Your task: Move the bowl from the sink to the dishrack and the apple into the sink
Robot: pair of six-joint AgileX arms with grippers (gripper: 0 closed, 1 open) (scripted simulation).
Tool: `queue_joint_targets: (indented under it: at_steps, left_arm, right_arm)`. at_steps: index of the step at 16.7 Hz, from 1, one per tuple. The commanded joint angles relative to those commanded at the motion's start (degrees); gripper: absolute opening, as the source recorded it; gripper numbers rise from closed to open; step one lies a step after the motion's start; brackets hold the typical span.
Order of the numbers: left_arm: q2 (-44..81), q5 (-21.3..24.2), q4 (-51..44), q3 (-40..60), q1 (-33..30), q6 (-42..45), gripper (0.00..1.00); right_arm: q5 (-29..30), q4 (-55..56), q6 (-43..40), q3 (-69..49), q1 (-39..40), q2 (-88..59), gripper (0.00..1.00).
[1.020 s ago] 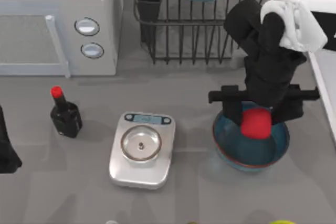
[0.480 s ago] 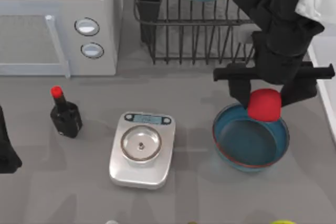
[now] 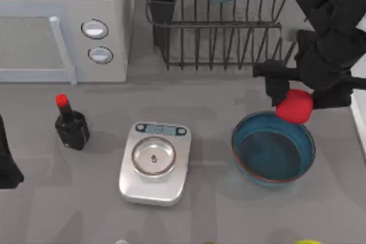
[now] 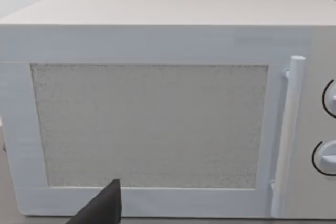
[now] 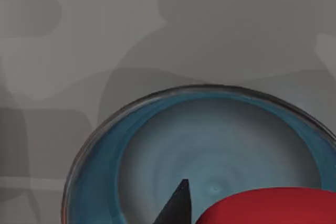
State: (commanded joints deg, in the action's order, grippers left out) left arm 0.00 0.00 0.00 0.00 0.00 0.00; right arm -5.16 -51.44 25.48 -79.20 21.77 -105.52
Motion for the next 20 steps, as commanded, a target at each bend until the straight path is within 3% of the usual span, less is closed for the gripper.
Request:
queue_joint_targets:
  at_steps: [8,14,20]
  left_arm:
    - [0.00,0.00,0.00,0.00,0.00,0.00,1.00]
    - [0.00,0.00,0.00,0.00,0.00,0.00,1.00]
    - [0.00,0.00,0.00,0.00,0.00,0.00,1.00]
  right_arm:
    - [-14.63,47.03,-9.07,26.03,-21.09,4.77,0.00]
    - [-21.49,83.18,-17.07,41.53,-39.23,11.55,0.00]
    - [-23.52,101.95,-23.78,45.16,-50.92,19.21,0.00]
